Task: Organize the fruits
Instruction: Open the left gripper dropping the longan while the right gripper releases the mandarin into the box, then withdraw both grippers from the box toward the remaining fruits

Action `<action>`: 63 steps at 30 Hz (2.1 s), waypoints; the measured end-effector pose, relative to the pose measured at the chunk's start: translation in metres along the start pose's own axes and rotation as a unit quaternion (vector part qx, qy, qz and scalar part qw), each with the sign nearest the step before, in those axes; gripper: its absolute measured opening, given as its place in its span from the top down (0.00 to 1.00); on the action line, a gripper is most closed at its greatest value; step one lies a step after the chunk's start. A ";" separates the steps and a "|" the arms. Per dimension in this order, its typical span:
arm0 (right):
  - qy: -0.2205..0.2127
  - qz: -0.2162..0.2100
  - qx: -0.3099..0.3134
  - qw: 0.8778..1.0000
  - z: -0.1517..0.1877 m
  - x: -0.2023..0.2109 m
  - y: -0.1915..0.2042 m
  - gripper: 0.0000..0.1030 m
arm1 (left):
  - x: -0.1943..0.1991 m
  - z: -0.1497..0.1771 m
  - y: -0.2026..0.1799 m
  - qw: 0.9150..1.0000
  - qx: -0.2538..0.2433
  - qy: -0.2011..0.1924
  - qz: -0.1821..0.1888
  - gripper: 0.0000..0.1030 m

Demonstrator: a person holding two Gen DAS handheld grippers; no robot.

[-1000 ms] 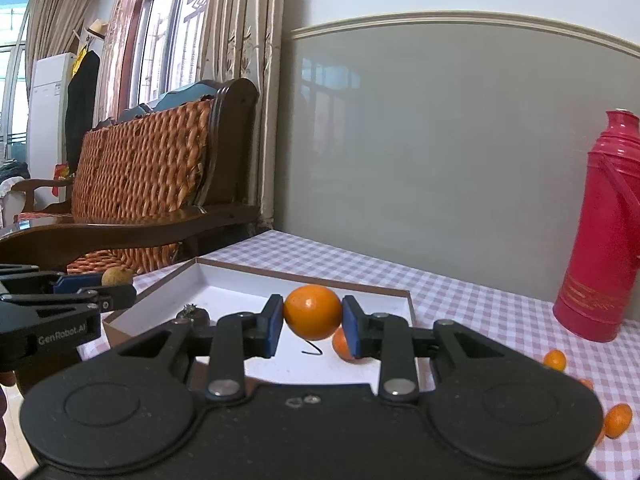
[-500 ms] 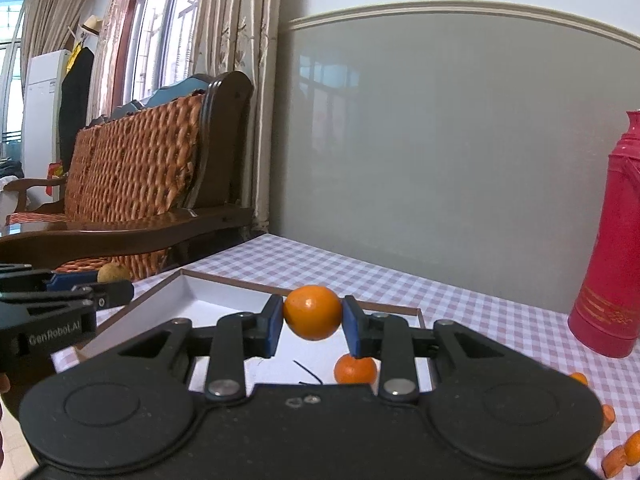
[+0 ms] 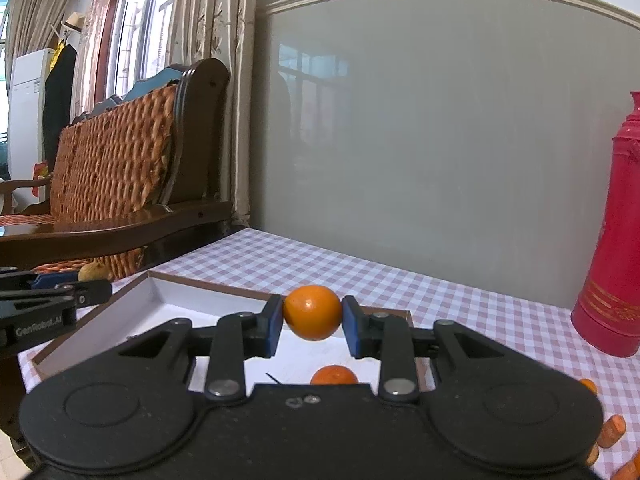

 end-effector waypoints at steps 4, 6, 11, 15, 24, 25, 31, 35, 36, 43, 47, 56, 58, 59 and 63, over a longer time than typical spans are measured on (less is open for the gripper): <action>0.011 0.002 -0.007 1.000 0.000 -0.015 -0.007 0.78 | -0.009 0.000 0.003 1.000 -0.001 0.005 -0.002 0.76; 0.017 0.002 -0.014 1.000 0.001 -0.022 -0.012 0.78 | -0.016 0.000 0.005 1.000 -0.001 0.010 -0.004 0.76; 0.028 0.002 -0.021 0.999 0.001 -0.036 -0.018 0.78 | -0.035 0.001 0.008 1.000 0.000 0.027 -0.003 0.76; 0.039 0.002 -0.018 0.999 0.001 -0.049 -0.021 0.78 | -0.045 0.002 0.006 1.000 -0.001 0.026 -0.014 0.76; 0.029 0.036 -0.016 0.999 0.005 -0.058 -0.030 0.06 | -0.040 0.000 0.015 0.999 -0.003 0.002 -0.032 0.00; 0.028 0.033 -0.017 0.999 0.005 -0.057 -0.029 0.06 | -0.040 0.000 0.015 1.000 -0.001 0.004 -0.031 0.00; 0.032 0.020 -0.015 0.999 0.004 -0.054 -0.025 0.06 | -0.039 0.000 0.013 1.000 -0.005 0.002 -0.029 0.00; 0.034 0.018 -0.012 0.999 0.004 -0.052 -0.023 0.06 | -0.036 0.000 0.011 1.000 -0.004 0.002 -0.030 0.00; 0.034 0.018 -0.013 0.999 0.003 -0.050 -0.023 0.06 | -0.035 0.000 0.010 1.000 -0.004 0.002 -0.030 0.00; 0.017 0.017 -0.008 1.000 -0.001 -0.031 -0.021 0.06 | -0.015 -0.002 0.000 1.000 -0.011 -0.002 -0.026 0.00; 0.001 0.013 -0.002 1.000 -0.004 -0.015 -0.019 0.06 | -0.001 -0.004 -0.006 1.000 -0.008 -0.002 -0.022 0.00; -0.022 0.021 0.004 1.000 -0.001 0.023 -0.026 0.06 | 0.018 -0.003 -0.027 0.999 -0.034 -0.008 -0.022 0.00; -0.026 0.023 0.003 0.999 -0.001 0.030 -0.028 0.06 | 0.022 -0.002 -0.029 1.000 -0.027 -0.002 -0.015 0.00; -0.027 0.026 0.003 0.999 -0.001 0.034 -0.030 0.06 | 0.025 -0.002 -0.030 0.999 -0.028 -0.002 -0.015 0.00; -0.030 0.034 -0.002 0.999 -0.001 0.046 -0.036 0.06 | 0.041 0.005 -0.037 0.999 -0.042 0.000 -0.012 0.00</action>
Point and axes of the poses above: each gripper's, at about its wrist camera, not at the fingertips, and x roughly against the way its jaws point, y to its left, z to its underside, the point moved 2 cm from there along -x, roughly the way its jaws point, and after that the axes turned 6 degrees about -y, right-handed, at the moved point
